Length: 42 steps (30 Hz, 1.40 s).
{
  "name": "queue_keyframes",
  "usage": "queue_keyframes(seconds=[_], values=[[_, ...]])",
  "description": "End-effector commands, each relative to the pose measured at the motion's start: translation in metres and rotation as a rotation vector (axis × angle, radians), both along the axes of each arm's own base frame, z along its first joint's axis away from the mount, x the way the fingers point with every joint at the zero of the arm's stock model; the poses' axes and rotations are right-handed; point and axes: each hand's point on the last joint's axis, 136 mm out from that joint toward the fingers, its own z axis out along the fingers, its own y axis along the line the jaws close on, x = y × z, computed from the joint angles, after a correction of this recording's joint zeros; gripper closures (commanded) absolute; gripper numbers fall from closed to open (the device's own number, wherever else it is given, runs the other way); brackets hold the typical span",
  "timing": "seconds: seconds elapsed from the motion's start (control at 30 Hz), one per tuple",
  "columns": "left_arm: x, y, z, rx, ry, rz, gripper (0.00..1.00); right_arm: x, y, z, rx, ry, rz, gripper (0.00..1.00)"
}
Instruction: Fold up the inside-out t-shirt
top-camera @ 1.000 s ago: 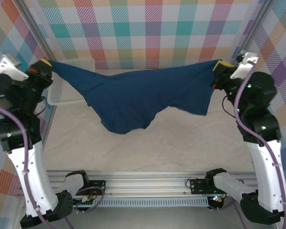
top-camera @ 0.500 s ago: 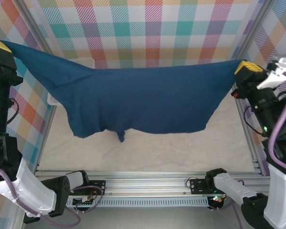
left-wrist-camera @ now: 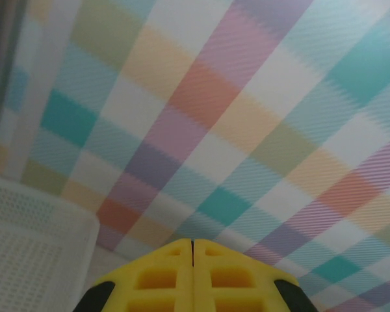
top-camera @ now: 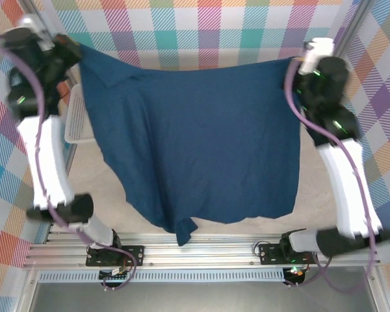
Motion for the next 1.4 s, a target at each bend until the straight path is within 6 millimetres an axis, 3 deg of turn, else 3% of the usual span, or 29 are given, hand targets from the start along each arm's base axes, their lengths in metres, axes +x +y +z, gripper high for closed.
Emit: queue_keyframes(seconds=[0.0, 0.03, 0.1, 0.17, 0.2, 0.23, 0.33, 0.43, 0.53, 0.7, 0.8, 0.9, 0.97, 1.03, 1.13, 1.2, 1.3, 1.37], values=[[0.099, -0.017, -0.104, 0.033, 0.173, -0.001, 1.00, 0.102, -0.020, -0.095, -0.032, 0.132, -0.133, 1.00], [0.123, -0.025, -0.125, 0.032, 0.198, -0.021, 0.93, 0.130, -0.022, -0.125, -0.019, 0.173, -0.149, 0.99], [0.173, -0.043, -0.184, 0.004, 0.278, -0.069, 0.68, 0.181, -0.024, -0.186, 0.000, 0.294, -0.168, 0.72], [0.193, -0.045, -0.211, -0.028, 0.264, -0.058, 0.37, 0.206, -0.016, -0.231, 0.016, 0.425, -0.150, 0.61], [0.198, -0.044, -0.218, -0.032, 0.266, -0.061, 0.26, 0.212, -0.008, -0.242, 0.008, 0.457, -0.121, 0.56], [0.199, -0.040, -0.229, -0.024, 0.297, -0.035, 0.22, 0.213, 0.000, -0.251, 0.003, 0.480, -0.099, 0.54], [0.193, -0.046, -0.246, -0.023, 0.358, -0.052, 0.20, 0.200, 0.029, -0.258, -0.013, 0.519, -0.015, 0.48], [0.164, -0.064, -0.245, 0.002, 0.415, -0.083, 0.20, 0.168, 0.056, -0.266, 0.012, 0.578, 0.072, 0.45], [0.124, -0.101, -0.241, 0.020, 0.438, -0.166, 0.20, 0.121, 0.070, -0.288, 0.090, 0.671, 0.135, 0.43], [0.045, -0.150, -0.293, 0.004, 0.501, -0.266, 0.20, 0.050, 0.066, -0.337, 0.162, 0.812, 0.152, 0.42], [0.012, -0.138, -0.305, 0.077, 0.520, -0.237, 0.20, 0.020, 0.059, -0.354, 0.163, 0.863, 0.145, 0.42], [-0.008, -0.109, -0.308, 0.164, 0.564, -0.195, 0.20, -0.001, 0.059, -0.357, 0.176, 0.877, 0.161, 0.41], [-0.020, -0.105, -0.308, 0.176, 0.561, -0.197, 0.20, -0.010, 0.058, -0.359, 0.191, 0.879, 0.166, 0.41], [-0.035, -0.116, -0.309, 0.164, 0.556, -0.239, 0.20, -0.014, 0.053, -0.365, 0.215, 0.904, 0.146, 0.40], [-0.061, -0.136, -0.330, 0.085, 0.589, -0.278, 0.20, -0.013, 0.038, -0.383, 0.291, 0.977, 0.086, 0.41], [-0.085, -0.158, -0.354, 0.054, 0.637, -0.355, 0.21, -0.015, 0.029, -0.396, 0.354, 1.025, 0.048, 0.42], [-0.126, -0.177, -0.398, 0.052, 0.742, -0.427, 0.20, -0.023, -0.002, -0.425, 0.338, 1.085, -0.083, 0.43], [-0.139, -0.185, -0.423, 0.012, 0.790, -0.461, 0.20, -0.027, -0.014, -0.440, 0.346, 1.138, -0.127, 0.44]])
